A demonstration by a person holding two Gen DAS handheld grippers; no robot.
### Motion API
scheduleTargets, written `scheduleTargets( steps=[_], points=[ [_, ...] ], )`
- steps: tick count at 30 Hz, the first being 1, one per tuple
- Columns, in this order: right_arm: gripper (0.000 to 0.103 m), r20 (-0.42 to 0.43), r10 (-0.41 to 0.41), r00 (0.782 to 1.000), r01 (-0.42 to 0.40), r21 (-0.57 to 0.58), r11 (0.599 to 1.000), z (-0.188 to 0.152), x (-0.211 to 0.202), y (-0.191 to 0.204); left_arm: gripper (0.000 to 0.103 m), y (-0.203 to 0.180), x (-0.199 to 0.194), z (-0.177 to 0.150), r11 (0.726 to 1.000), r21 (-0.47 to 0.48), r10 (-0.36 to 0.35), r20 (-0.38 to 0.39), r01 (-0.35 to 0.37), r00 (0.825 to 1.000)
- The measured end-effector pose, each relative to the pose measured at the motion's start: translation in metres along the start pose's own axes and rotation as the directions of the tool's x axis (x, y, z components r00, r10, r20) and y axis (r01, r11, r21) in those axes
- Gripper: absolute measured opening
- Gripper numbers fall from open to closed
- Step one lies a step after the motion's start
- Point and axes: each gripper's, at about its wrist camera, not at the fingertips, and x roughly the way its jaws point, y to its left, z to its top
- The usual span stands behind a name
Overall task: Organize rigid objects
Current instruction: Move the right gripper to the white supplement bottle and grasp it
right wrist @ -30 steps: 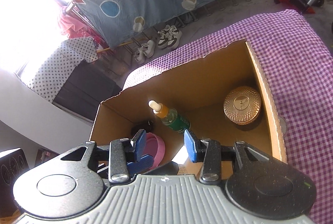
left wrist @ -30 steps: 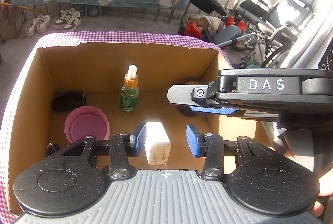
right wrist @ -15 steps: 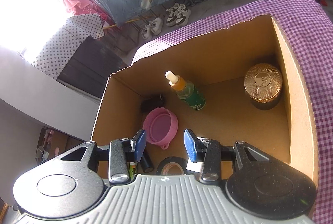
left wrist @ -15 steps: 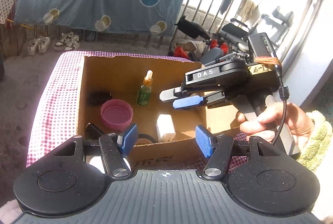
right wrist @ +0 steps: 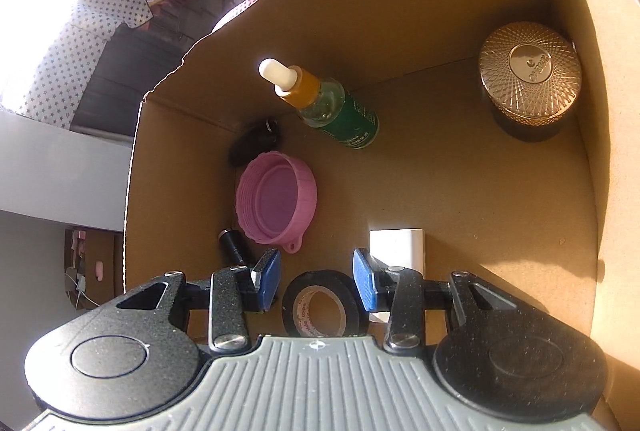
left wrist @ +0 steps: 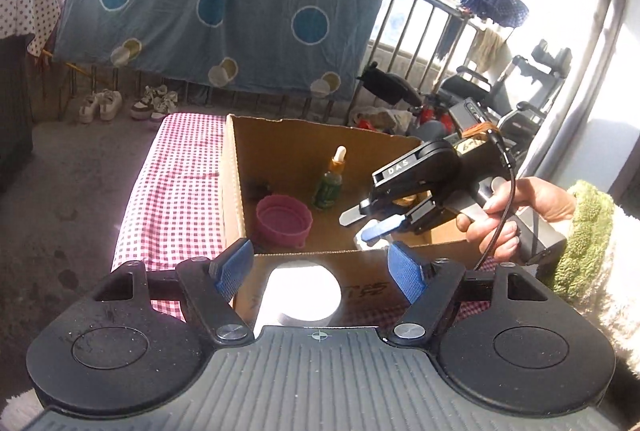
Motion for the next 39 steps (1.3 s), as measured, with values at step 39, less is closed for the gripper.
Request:
scheduleTargets(
  steps=[39],
  points=[
    [0.053, 0.260, 0.180, 0.949, -0.147, -0.140, 0.979, -0.153, -0.008, 0.076, 0.059, 0.012, 0.062, -0.049, 0.993, 0.056, 0.113, -0.179, -0.105, 0.977]
  ],
)
